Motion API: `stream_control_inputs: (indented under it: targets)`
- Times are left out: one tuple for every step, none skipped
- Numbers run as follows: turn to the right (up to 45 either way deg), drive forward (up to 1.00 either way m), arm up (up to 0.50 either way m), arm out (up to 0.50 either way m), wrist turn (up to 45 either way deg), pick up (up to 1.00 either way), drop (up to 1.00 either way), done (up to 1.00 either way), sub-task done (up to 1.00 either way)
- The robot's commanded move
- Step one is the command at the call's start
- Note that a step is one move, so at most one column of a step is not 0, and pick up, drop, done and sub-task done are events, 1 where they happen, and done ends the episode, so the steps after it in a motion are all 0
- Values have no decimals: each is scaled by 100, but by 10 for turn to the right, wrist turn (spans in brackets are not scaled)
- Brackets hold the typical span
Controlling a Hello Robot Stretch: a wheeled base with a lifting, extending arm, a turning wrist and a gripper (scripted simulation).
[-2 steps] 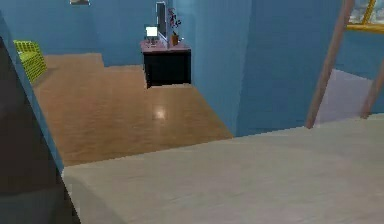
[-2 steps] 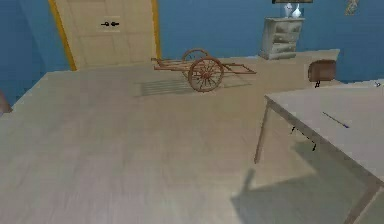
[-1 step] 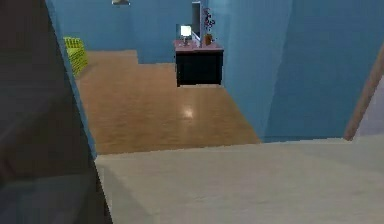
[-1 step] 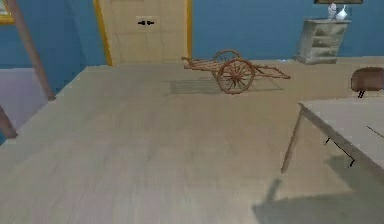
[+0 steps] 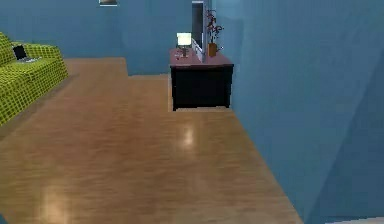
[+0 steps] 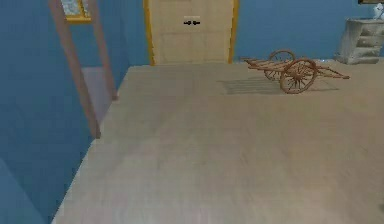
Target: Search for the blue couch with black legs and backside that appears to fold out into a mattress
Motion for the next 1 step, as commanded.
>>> stream_control_inputs:
  targets:
    - [-330, 0, 0, 0, 0, 0, 0, 0, 0]
